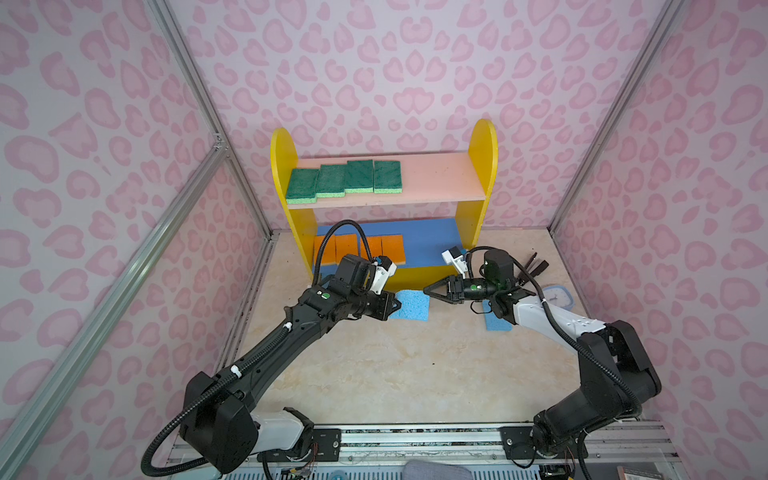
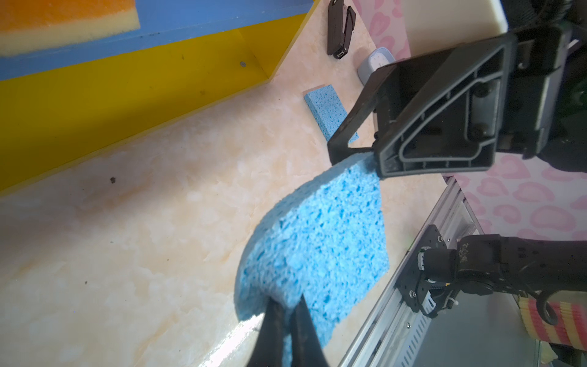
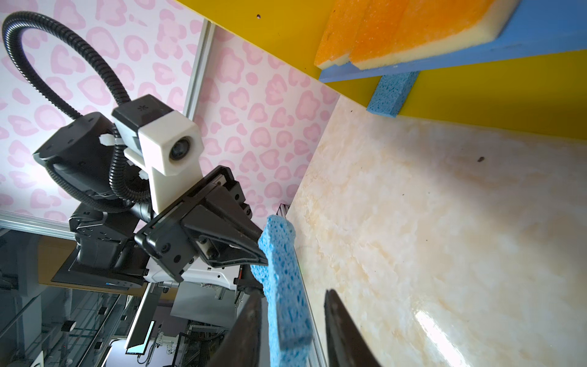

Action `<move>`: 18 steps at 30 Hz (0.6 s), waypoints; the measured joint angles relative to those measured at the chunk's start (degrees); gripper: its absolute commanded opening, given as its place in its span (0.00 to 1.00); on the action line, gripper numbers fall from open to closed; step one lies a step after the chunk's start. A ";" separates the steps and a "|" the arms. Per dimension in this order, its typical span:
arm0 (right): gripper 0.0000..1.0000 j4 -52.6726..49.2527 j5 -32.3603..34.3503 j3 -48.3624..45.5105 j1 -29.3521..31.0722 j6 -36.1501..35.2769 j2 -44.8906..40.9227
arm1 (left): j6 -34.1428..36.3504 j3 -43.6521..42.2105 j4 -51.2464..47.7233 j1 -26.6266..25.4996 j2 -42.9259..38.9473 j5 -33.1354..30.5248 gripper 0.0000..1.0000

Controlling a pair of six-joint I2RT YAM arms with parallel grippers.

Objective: Place and organize the cleaning sponges onto the shelf

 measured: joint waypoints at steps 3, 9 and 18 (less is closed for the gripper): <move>0.35 -0.59 -0.02 0.00 0.31 -0.81 -0.07 | 0.00 0.09 0.00 0.15 0.00 0.20 0.03; 0.09 -0.90 0.02 0.00 0.92 -1.73 -0.31 | 0.00 0.09 0.00 0.42 0.00 0.37 0.05; 0.00 6.49 4.61 -6.82 1.38 5.14 -3.45 | -3.56 -1.66 0.07 0.81 -2.73 -2.05 0.98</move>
